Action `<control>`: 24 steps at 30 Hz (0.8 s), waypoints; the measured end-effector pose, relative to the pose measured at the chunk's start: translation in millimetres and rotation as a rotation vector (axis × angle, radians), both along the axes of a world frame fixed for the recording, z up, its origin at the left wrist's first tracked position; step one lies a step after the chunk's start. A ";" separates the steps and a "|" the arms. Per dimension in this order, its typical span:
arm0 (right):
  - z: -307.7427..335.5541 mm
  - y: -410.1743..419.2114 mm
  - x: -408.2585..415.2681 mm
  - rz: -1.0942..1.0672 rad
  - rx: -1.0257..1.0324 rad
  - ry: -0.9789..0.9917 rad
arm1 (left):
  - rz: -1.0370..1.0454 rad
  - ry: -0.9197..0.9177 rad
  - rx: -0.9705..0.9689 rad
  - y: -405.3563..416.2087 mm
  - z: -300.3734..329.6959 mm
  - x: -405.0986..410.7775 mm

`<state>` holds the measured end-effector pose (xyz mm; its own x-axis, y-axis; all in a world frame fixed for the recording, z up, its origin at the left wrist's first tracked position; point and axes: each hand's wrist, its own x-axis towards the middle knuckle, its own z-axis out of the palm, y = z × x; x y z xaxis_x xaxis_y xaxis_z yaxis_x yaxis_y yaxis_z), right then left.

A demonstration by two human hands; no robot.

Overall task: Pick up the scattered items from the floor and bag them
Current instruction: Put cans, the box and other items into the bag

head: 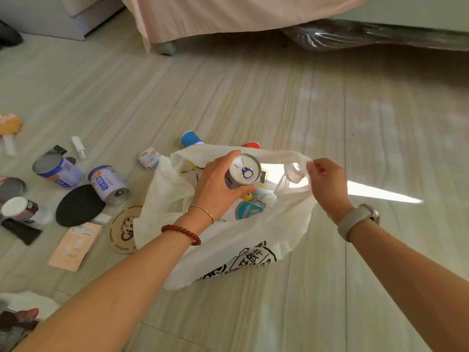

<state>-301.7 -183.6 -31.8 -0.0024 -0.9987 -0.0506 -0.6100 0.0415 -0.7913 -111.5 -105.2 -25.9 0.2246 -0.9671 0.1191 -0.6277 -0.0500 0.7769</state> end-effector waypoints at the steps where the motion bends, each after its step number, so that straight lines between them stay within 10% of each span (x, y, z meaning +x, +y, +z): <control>1: 1.2 -3.4 2.1 -0.010 0.023 -0.025 | 0.000 0.000 0.036 -4.1 -7.8 -1.1; 16: -9.0 -14.6 -8.0 -0.069 -0.137 -0.060 | -0.075 0.006 0.109 -42.4 -35.3 -41.6; 21: -12.3 -6.4 -12.3 -0.003 -0.086 -0.038 | -0.179 -0.470 0.195 -34.6 -50.7 -56.1; 24: -6.4 -7.9 -10.6 -0.009 -0.106 -0.054 | -0.115 -0.379 0.223 -47.0 -46.9 -57.7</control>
